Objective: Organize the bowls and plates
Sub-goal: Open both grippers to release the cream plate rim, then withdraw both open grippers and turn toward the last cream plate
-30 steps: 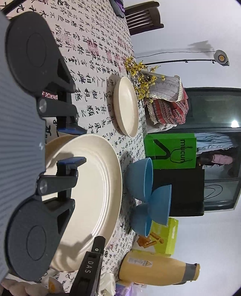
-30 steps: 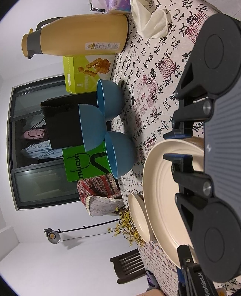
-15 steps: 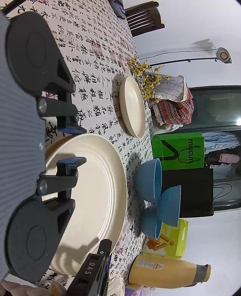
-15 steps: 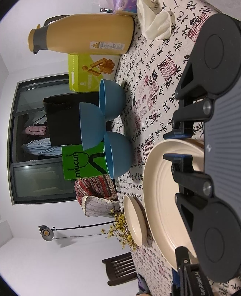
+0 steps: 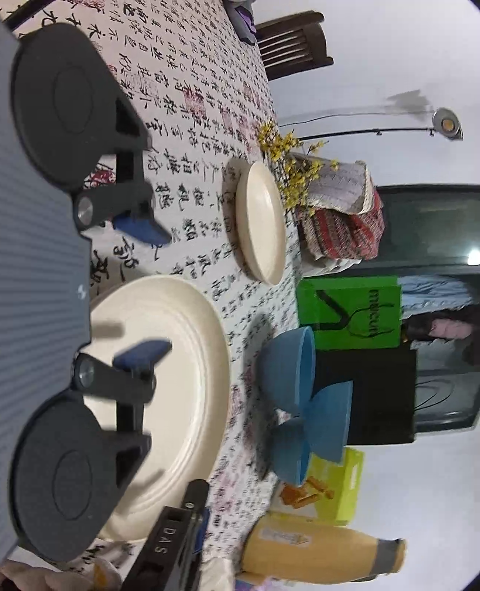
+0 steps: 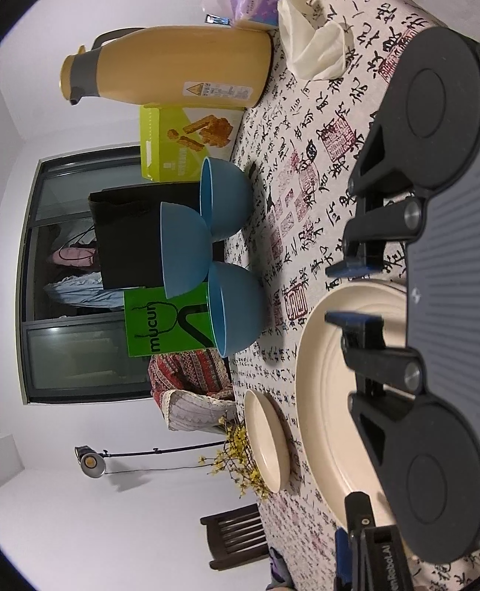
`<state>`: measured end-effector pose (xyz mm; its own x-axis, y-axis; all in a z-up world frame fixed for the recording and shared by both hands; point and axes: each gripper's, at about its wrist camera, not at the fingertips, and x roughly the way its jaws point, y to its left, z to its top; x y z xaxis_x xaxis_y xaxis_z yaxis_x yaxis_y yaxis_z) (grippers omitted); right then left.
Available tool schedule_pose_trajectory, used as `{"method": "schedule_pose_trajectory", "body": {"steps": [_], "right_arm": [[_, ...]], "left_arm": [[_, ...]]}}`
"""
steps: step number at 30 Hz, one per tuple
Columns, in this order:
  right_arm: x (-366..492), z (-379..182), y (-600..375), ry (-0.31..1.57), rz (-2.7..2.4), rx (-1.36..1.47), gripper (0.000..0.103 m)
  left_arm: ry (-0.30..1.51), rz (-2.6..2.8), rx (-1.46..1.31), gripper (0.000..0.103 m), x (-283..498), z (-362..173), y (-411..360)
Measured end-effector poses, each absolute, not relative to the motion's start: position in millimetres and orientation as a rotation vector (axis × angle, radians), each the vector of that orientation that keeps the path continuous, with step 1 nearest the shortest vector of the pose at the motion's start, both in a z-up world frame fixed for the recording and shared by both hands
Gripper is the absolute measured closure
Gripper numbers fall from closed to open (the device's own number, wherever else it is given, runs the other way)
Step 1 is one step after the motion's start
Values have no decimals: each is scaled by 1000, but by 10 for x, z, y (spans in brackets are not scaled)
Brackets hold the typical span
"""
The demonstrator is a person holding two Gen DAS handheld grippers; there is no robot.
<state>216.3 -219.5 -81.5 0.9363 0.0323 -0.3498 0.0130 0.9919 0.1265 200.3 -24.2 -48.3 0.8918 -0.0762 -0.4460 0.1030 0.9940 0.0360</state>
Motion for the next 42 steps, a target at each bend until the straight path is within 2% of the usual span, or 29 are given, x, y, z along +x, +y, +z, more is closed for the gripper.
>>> {"method": "schedule_pose_trajectory", "body": {"steps": [1,4,6,8,9,24,42], "right_arm": [[2157,-813,-2208,358,9,136,65],[2135,-790,-2266,352,20,171,43],[2132,-765,-2303,350,33,193,27],[2128,-746,-2325,351,48,208,3],[2120,-737,-2337,350,58,217,0],[2106,-656,-2362,380,76,254,0],[2195,-381,-2144,406,133,239,0]], "left_arm": [[450,-89,44,28,1989,-470,-217],[427,-72,5,2,1960,-427,-161],[414,-54,-22,0,1944,-401,-120],[422,-57,-45,0,1950,-387,-80],[426,-53,-54,0,1950,-384,-63],[431,-35,-47,0,1882,-320,-17],[439,-50,-70,0,1947,-7,198]]}}
